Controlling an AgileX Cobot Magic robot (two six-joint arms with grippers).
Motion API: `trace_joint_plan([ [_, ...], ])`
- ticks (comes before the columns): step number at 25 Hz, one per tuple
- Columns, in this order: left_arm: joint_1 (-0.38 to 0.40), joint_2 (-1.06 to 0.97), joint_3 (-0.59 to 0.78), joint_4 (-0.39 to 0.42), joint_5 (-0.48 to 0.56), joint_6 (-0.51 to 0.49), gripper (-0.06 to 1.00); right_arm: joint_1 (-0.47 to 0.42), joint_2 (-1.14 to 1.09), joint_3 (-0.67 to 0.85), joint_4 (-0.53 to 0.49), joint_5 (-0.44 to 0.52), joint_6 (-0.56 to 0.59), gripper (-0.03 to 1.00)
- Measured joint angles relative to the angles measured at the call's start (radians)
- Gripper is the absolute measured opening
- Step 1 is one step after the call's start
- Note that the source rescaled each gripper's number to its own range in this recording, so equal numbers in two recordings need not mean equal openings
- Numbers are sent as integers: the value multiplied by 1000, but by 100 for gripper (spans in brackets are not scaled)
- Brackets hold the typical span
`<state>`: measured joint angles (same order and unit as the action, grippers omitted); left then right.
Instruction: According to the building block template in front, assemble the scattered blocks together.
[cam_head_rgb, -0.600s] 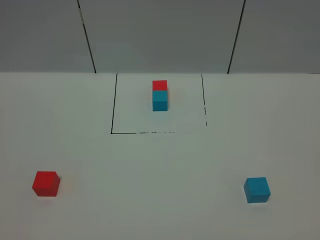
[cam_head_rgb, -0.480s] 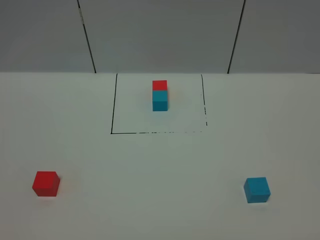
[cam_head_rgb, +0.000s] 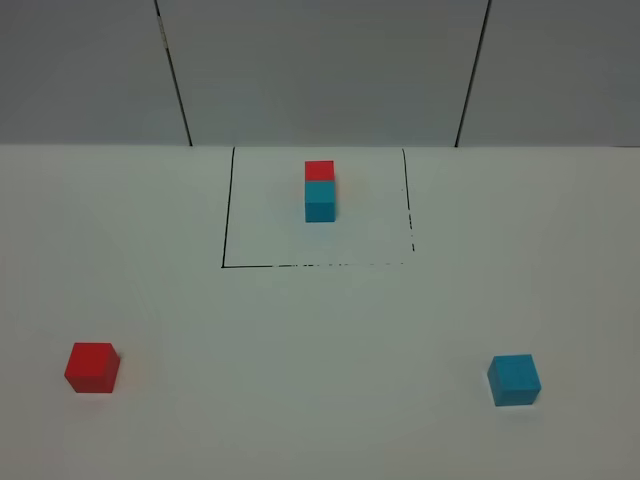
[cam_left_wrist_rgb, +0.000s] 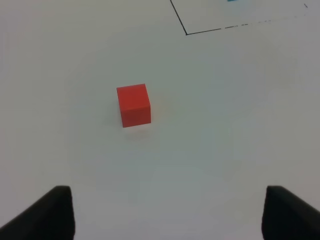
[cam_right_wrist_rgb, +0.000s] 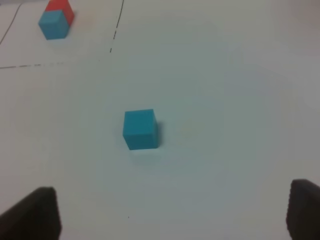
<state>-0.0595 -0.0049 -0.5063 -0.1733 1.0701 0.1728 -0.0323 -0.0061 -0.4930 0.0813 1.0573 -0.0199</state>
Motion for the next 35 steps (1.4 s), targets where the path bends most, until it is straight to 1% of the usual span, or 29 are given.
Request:
trace_joint_plan([
  [19,0,0,0,1,0,0,62,0,0,0,0,0,0,80],
  [22,0,36,-13,22,24,-27,62,0,0,0,0,0,1,80],
  [25,0,160,-56,72,70,-111,63,0,0,0,0,0,1,80],
  [29,0,355,-140,133,70,-190,65,0,0,0,0,0,0,80],
  [35,-6,715,-281,143,73,-200,65,0,0,0,0,0,0,80],
])
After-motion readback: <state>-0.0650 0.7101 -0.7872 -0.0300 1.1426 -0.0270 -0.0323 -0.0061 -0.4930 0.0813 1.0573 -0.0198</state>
